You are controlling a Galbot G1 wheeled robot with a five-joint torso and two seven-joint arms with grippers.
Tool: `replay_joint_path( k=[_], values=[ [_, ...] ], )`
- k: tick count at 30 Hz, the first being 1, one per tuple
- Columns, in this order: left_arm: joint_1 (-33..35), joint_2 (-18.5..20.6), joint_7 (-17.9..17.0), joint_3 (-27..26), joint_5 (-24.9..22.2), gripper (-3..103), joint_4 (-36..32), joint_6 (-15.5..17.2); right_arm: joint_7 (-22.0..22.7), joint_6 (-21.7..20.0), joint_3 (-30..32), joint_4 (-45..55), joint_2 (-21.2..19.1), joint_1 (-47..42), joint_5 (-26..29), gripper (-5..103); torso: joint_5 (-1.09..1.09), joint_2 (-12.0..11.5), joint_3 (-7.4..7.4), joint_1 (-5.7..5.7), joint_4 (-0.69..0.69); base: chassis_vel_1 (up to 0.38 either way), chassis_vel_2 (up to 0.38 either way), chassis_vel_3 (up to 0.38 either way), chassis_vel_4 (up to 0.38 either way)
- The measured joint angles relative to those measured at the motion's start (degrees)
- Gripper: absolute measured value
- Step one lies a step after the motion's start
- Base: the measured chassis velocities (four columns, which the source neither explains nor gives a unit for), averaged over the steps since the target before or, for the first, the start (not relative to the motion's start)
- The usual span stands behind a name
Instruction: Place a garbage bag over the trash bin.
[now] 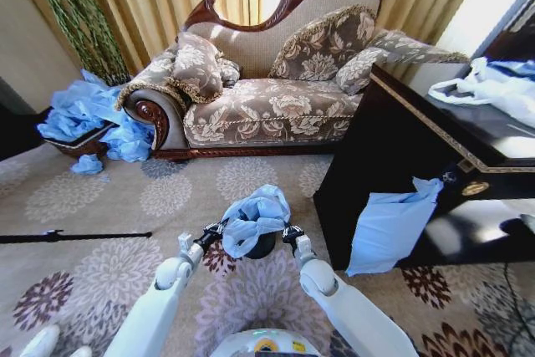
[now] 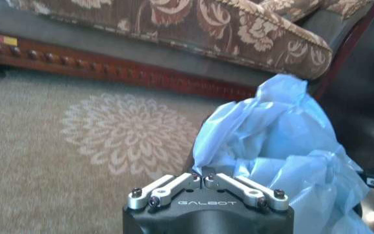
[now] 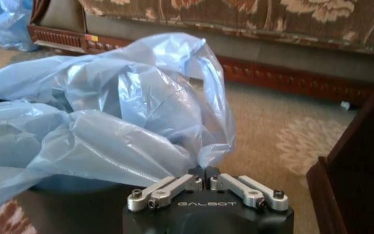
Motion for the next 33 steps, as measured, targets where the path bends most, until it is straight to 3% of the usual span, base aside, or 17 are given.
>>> replay_joint_path(
  k=[13, 24, 33],
  values=[
    [-1.0, -0.8, 2.0, 1.0, 1.8, 0, 4.0, -1.0, -4.3, 0.2, 1.7, -3.2, 1.4, -1.1, 2.1, 0, 0.0, 0.0, 0.0, 0.0, 0.0, 0.0, 0.0, 0.0, 0.0],
    [-2.1, -1.0, 3.5, 1.1, 4.9, 0, 8.6, -4.0, -6.8, 1.4, 1.5, -7.4, 4.0, -0.5, 2.3, 0, 0.0, 0.0, 0.0, 0.0, 0.0, 0.0, 0.0, 0.0, 0.0],
    [-3.3, -1.0, 3.4, 1.0, 6.5, 0, 11.6, -6.6, -9.8, 6.9, 1.9, -13.5, 5.5, 1.3, -1.1, 0, 0.0, 0.0, 0.0, 0.0, 0.0, 0.0, 0.0, 0.0, 0.0]
  ],
)
